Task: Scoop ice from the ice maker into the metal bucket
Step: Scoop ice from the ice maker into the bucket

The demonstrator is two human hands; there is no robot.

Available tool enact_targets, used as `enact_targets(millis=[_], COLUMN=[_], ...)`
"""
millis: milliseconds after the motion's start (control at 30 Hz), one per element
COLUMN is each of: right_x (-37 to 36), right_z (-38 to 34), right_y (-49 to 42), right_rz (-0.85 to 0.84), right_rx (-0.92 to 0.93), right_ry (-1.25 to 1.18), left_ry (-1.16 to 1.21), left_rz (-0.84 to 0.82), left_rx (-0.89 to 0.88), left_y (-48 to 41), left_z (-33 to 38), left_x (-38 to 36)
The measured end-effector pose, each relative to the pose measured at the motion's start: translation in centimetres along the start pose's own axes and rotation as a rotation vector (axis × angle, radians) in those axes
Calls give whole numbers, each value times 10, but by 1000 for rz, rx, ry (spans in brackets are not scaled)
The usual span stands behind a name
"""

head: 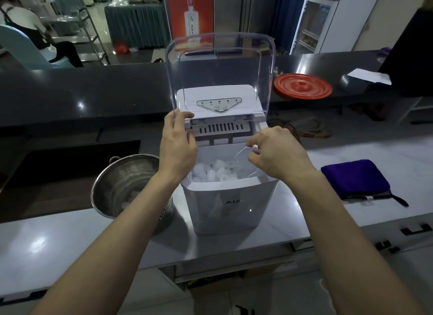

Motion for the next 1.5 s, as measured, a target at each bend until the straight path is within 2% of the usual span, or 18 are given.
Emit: enact_targets(millis=[200, 333, 500, 633, 900, 1500], right_x=[-16, -18, -26, -30, -62, -66], right_z=[-14, -9, -10, -13, -11, -8], right_y=[-1, -3, -9, -15, -23, -27], right_rz=[-78, -20, -107, -149, -258, -300], right_rx=[-40, -27, -40, -30, -123, -237], right_ry=[-90, 89, 220, 214, -109, -221], left_ry=[-10, -19, -10, -5, 1, 31], left_rz=[-6, 1, 5, 9, 13, 8], left_rx=[12, 7, 13, 18, 25, 42], left_y=[1, 1, 1, 1, 2, 1], left_z=[1, 3, 3, 3, 4, 2], left_x=[0, 1, 0, 1, 1, 2])
Point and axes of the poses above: each hand's wrist, its own y-axis away from the middle knuckle, its own x-axis out of the back of the hand, z = x × y, the point moved 3 cm from there along -y, towards the middle knuckle, and after that the axes turned 6 degrees about x, right-handed, at the moved point
